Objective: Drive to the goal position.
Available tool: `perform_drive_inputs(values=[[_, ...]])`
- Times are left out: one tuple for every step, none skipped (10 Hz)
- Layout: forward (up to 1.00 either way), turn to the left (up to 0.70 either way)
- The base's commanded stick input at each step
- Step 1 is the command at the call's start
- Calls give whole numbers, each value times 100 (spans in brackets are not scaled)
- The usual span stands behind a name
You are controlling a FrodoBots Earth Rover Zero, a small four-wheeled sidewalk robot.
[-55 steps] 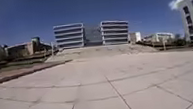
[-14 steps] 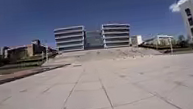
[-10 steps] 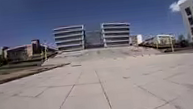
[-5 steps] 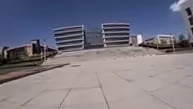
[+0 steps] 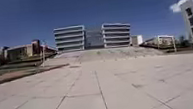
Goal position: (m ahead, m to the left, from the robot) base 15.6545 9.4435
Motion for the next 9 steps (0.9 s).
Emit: perform_drive_inputs(values=[[70, 24], [70, 24], [70, 25], [70, 25], [70, 26], [70, 26], [70, 27], [70, 25], [70, 18]])
